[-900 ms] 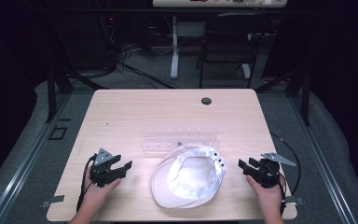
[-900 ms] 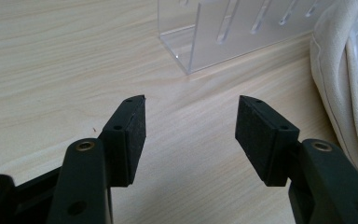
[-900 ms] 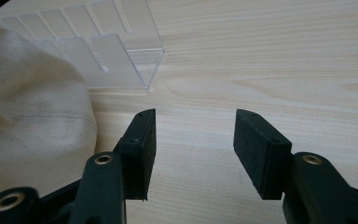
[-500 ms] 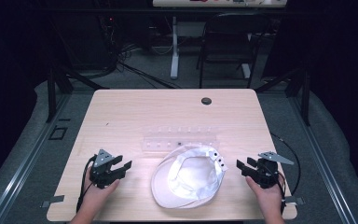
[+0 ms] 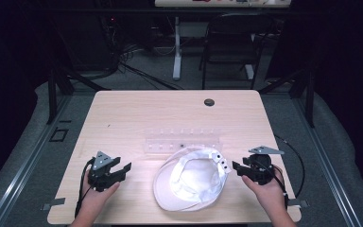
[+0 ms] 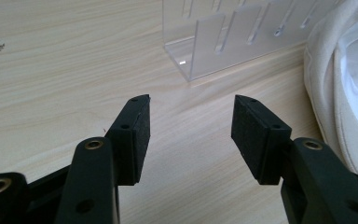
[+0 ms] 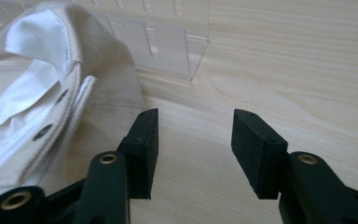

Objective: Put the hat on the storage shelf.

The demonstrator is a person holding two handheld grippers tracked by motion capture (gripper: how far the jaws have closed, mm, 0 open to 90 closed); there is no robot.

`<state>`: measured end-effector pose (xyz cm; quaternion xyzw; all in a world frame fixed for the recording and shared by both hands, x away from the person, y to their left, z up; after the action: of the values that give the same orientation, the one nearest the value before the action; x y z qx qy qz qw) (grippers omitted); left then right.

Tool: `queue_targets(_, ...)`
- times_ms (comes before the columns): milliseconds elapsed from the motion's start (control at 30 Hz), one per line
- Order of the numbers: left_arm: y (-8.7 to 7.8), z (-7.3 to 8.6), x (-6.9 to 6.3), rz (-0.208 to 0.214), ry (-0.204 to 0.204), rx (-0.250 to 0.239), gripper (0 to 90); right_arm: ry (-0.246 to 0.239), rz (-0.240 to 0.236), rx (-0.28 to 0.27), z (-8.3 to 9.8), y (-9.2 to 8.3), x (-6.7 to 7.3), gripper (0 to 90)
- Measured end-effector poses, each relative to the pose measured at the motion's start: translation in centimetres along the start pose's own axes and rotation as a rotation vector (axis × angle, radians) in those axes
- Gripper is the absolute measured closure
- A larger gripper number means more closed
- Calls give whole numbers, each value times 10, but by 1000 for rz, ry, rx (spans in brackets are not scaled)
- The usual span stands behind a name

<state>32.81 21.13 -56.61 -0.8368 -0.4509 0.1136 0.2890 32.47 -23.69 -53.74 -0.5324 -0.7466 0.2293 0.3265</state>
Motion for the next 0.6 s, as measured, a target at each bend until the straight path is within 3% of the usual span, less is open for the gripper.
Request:
queue_targets(67, -1, -1, -1, 1, 4, -3, 475, 5, -3, 17, -2, -1, 1, 544)
queue_targets(100, -1, 0, -1, 0, 5, -2, 475, 10, -24, 60, -8, -5, 3, 544)
queue_targets(267, 0, 1, -2, 1, 7, 1, 470, 4, -26, 126, -19, -13, 6, 539)
queue_targets(400, 0, 1, -5, 5, 18, 7, 469, -2, -58, 225, -33, -21, 12, 515)
queue_targets(600, 2, 0, -14, 23, 40, 5, 469, 17, -105, 280, -49, -30, 23, 486)
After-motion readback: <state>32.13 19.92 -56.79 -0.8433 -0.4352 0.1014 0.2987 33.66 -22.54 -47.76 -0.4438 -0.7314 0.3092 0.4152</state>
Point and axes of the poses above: each handheld gripper's, and its own axes: y roughly forward along the jaws, z roughly out of its underside, x roughly to its left, the point moved 4 cm from there along y, roughly forward along the jaws, and after that the axes turned 9 degrees about y, right-handed, at the moved point
